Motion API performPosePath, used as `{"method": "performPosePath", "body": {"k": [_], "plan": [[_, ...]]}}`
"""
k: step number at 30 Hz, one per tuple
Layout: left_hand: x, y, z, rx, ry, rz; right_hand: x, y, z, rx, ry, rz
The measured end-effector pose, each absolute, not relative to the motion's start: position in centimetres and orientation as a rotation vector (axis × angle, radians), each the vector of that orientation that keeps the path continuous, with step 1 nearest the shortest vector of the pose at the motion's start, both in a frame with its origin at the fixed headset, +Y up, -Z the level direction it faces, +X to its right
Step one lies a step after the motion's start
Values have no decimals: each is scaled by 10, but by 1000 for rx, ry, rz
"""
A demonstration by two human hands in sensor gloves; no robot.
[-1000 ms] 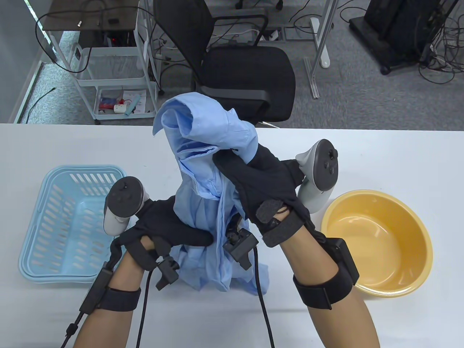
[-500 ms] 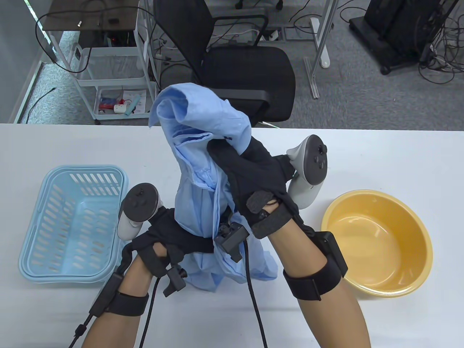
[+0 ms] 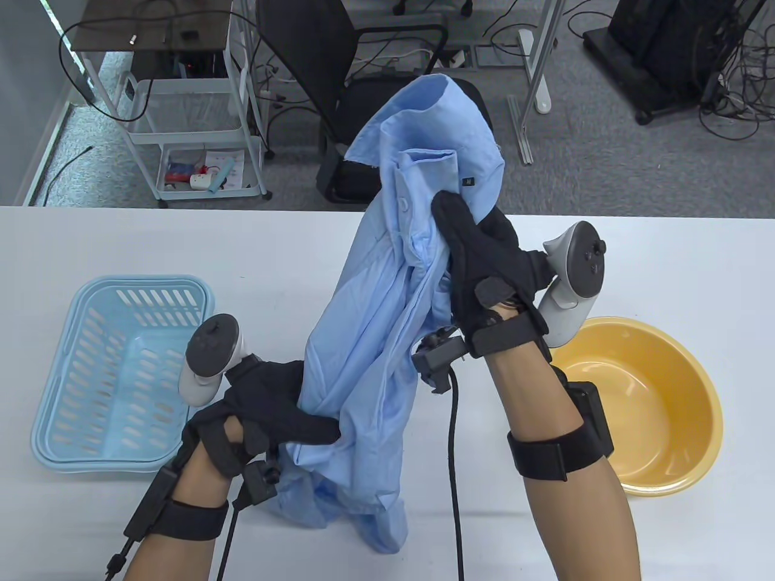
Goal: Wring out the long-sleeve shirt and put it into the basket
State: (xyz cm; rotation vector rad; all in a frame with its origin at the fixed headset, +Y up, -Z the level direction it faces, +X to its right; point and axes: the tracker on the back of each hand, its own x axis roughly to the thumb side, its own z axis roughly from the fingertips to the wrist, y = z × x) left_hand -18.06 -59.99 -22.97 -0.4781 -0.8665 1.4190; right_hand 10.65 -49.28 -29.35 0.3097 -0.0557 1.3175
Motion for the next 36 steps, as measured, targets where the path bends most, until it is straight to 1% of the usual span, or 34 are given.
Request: {"method": "performPosePath", "body": {"k": [5, 8, 10, 12, 14, 17, 19, 20, 21, 22, 24, 26, 28, 30, 32, 33, 36], "plan": [[-190, -592, -225, -388, -884, 1520, 124, -531, -305, 139, -92, 1391], [-194, -584, -221, -317, -894, 1561, 128, -559, -307, 59, -55, 1470], [-197, -579, -220, -266, -882, 1588, 128, -580, -305, 17, 12, 1528], [-201, -576, -220, -212, -857, 1626, 125, -603, -301, 14, 108, 1564], [-203, -573, -221, -171, -828, 1621, 119, -629, -295, 42, 253, 1548], [-204, -571, -221, -56, -803, 1605, 105, -652, -287, 70, 437, 1504], [-204, -569, -221, 27, -788, 1585, 94, -662, -280, 126, 583, 1505], [-204, -568, -222, 98, -756, 1570, 85, -668, -276, 172, 686, 1505], [-204, -568, -222, 148, -734, 1565, 79, -672, -273, 214, 769, 1488], [-203, -568, -224, 192, -722, 1573, 71, -677, -269, 265, 894, 1450], [-201, -570, -224, 179, -727, 1607, 62, -683, -265, 315, 1005, 1432], [-203, -570, -223, 174, -745, 1601, 65, -689, -265, 289, 986, 1514], [-207, -567, -221, 160, -775, 1574, 77, -693, -268, 232, 901, 1631], [-212, -561, -218, 155, -789, 1541, 94, -695, -274, 153, 773, 1742], [-217, -554, -217, 133, -812, 1552, 112, -692, -279, 78, 581, 1835], [-220, -549, -217, 116, -817, 1563, 121, -688, -281, 63, 465, 1847], [-224, -541, -220, 55, -828, 1592, 135, -671, -282, 83, 240, 1743]]}}
